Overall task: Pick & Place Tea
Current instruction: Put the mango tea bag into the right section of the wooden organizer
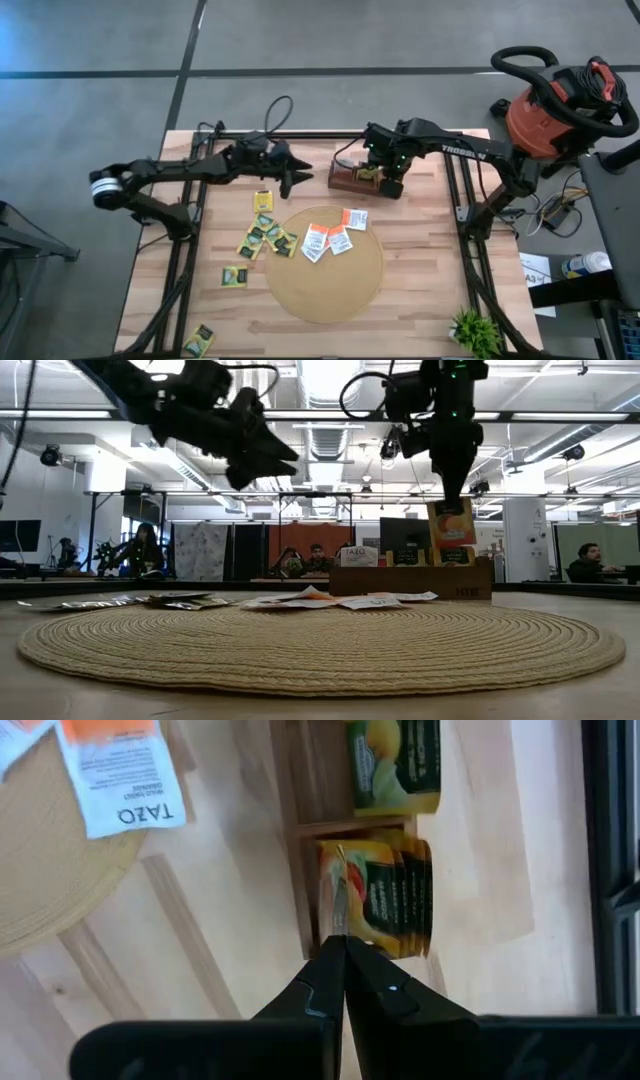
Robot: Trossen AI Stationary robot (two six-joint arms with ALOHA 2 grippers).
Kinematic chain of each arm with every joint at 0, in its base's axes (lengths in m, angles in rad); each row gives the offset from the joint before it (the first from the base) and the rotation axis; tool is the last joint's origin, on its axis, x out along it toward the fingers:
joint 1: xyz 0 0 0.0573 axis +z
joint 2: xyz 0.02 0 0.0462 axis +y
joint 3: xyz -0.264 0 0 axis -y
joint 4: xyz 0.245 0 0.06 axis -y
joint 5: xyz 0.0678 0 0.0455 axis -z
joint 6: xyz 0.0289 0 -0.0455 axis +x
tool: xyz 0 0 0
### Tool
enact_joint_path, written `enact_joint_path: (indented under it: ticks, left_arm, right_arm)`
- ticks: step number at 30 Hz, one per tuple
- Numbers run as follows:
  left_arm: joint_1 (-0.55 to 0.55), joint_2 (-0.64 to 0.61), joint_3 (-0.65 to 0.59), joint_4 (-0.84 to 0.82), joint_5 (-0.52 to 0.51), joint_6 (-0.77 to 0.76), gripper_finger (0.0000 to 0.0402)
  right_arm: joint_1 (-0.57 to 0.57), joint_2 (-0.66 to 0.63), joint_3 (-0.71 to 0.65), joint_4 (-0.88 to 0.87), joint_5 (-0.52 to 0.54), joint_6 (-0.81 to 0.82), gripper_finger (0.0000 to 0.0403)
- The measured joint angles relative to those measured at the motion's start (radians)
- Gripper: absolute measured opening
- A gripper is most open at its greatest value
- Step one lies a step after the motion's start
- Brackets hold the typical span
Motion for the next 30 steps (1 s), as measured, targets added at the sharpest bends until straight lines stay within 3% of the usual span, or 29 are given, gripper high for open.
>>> enact_joint_path:
  ticks: [7, 12, 18, 30]
  left_arm:
    - [0.012, -0.158, -0.133, 0.005, -0.1, -0.045, 0.0163]
    - [0.017, -0.225, -0.187, 0.009, -0.134, -0.08, 0.0163]
    - [0.021, -0.245, -0.209, 0.005, -0.171, -0.11, 0.0163]
    - [0.021, -0.245, -0.207, 0.007, -0.171, -0.127, 0.0163]
  right_arm:
    - [-0.032, -0.028, -0.034, 0.067, -0.079, 0.024, 0.0008]
    - [-0.034, -0.022, -0.018, 0.09, -0.074, 0.022, 0.0008]
    - [-0.067, -0.022, -0.02, 0.064, -0.04, 0.002, 0.0008]
    - [-0.075, -0.02, -0.081, 0.066, -0.072, -0.026, 0.0008]
